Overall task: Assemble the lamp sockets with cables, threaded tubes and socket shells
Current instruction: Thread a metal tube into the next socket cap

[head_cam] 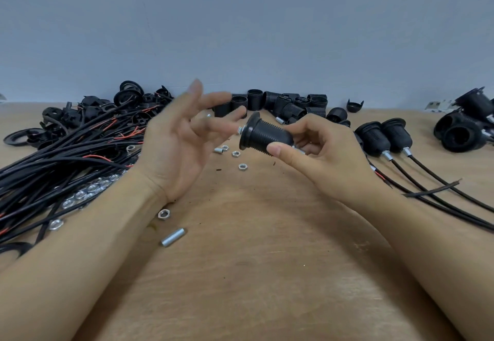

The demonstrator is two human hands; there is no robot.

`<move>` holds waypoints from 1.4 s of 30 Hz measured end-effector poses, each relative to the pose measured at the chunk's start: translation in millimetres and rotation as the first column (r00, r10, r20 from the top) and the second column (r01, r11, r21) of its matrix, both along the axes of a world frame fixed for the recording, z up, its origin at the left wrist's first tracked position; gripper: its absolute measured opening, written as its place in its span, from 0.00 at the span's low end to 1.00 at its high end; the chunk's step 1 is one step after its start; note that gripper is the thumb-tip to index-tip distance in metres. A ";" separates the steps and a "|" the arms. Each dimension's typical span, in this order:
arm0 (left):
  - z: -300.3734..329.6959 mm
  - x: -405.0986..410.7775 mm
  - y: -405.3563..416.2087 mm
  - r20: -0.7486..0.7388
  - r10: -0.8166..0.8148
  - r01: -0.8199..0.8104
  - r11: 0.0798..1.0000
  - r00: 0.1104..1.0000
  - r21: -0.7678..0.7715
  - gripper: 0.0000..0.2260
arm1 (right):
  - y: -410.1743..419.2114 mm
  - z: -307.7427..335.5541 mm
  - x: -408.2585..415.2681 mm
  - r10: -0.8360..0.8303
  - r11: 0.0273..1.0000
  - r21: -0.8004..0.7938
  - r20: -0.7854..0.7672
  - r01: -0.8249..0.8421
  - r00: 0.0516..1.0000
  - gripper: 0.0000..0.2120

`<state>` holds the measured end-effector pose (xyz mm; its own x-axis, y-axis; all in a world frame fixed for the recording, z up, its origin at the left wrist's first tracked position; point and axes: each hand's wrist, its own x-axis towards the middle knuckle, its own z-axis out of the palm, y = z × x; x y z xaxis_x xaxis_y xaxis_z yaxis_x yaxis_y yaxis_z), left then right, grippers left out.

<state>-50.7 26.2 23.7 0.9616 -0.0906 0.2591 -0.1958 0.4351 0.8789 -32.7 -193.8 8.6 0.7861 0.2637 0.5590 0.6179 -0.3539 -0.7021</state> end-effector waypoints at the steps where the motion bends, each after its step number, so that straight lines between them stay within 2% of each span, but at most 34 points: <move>1: 0.8 0.9 2.0 -0.036 0.054 -0.056 0.997 0.998 -0.051 0.17 | -1.4 0.1 1.2 0.001 1.000 0.021 -0.017 0.000 1.000 0.11; 3: 0.4 2.4 1.4 -0.052 0.120 -0.119 0.993 0.991 0.009 0.18 | -3.4 -0.1 2.2 0.000 1.000 0.006 -0.018 0.000 1.000 0.10; 6: -4.9 1.4 -8.5 -0.036 0.051 -0.043 0.979 0.998 0.199 0.25 | -2.5 -1.8 0.9 -0.002 0.998 -0.057 -0.006 0.002 1.000 0.11; 7: -4.5 0.4 -10.5 -0.025 0.038 -0.033 0.980 0.999 0.198 0.25 | -2.4 -2.0 1.0 -0.004 0.998 -0.060 -0.007 0.004 1.000 0.11; 10: 4.3 -4.2 -2.0 0.024 0.156 -0.156 0.988 0.987 -0.012 0.23 | -3.2 -0.6 1.9 -0.004 1.000 -0.014 -0.018 0.004 1.000 0.11; 12: 6.4 -3.5 3.4 0.026 0.218 -0.218 0.976 0.976 -0.026 0.25 | -3.5 1.4 1.3 -0.007 1.000 0.007 -0.021 0.007 1.000 0.11; 14: 2.4 -1.0 -0.7 0.006 0.239 -0.240 0.970 0.971 0.050 0.24 | -2.0 2.4 0.4 -0.051 0.999 0.000 0.006 0.051 0.999 0.10; 16: -5.0 2.0 -8.8 0.015 0.289 -0.284 0.929 0.957 0.239 0.21 | -2.9 4.6 3.7 -0.197 0.980 0.052 0.053 0.195 0.979 0.08; 19: -18.6 6.0 -13.4 0.196 0.339 -0.388 0.725 0.920 0.569 0.16 | -17.8 14.3 13.2 -0.532 0.835 0.178 0.019 0.520 0.847 0.11; 21: -26.3 7.5 -11.2 0.309 0.317 -0.441 0.582 0.897 0.684 0.13 | -33.2 16.6 20.0 -0.688 0.723 0.068 -0.025 0.687 0.726 0.20; 24: -30.5 8.8 -7.6 0.425 0.271 -0.496 0.307 0.864 0.812 0.07 | -44.7 13.4 25.6 -0.766 0.636 -0.193 -0.037 0.747 0.642 0.27; 27: -31.0 10.3 1.2 0.441 0.250 -0.485 0.150 0.862 0.862 0.02 | -42.5 9.6 26.4 -0.774 0.614 -0.268 -0.019 0.742 0.633 0.25; 30: -31.4 12.3 6.9 0.414 0.222 -0.435 0.051 0.883 0.899 0.06 | -39.8 7.2 26.6 -0.759 0.619 -0.243 0.057 0.747 0.648 0.24; 32: -30.9 12.5 7.8 0.401 0.204 -0.416 0.037 0.893 0.909 0.06 | -36.6 5.5 25.5 -0.729 0.641 -0.214 0.131 0.738 0.671 0.21; 35: -31.5 12.9 7.1 0.413 0.181 -0.424 0.027 0.893 0.905 0.09 | -25.3 6.3 20.5 -0.617 0.745 -0.165 0.200 0.646 0.761 0.13; 37: -30.8 14.0 7.8 0.456 0.174 -0.457 -0.039 0.873 0.889 0.11 | -13.1 4.8 12.5 -0.447 0.854 -0.189 0.212 0.485 0.869 0.06; 39: -29.9 15.3 11.0 0.472 0.185 -0.453 -0.139 0.862 0.881 0.13 | 5.1 -1.4 0.9 -0.192 0.914 -0.321 0.197 0.249 0.961 0.06; 41: -29.9 17.3 16.9 0.429 0.176 -0.396 -0.194 0.886 0.897 0.14 | 25.8 -11.4 -7.5 0.059 0.880 -0.475 0.145 0.017 0.988 0.12; 42: -30.1 18.4 19.9 0.395 0.177 -0.369 -0.163 0.901 0.915 0.12 | 32.7 -16.3 -7.8 0.123 0.849 -0.526 0.100 -0.053 0.987 0.14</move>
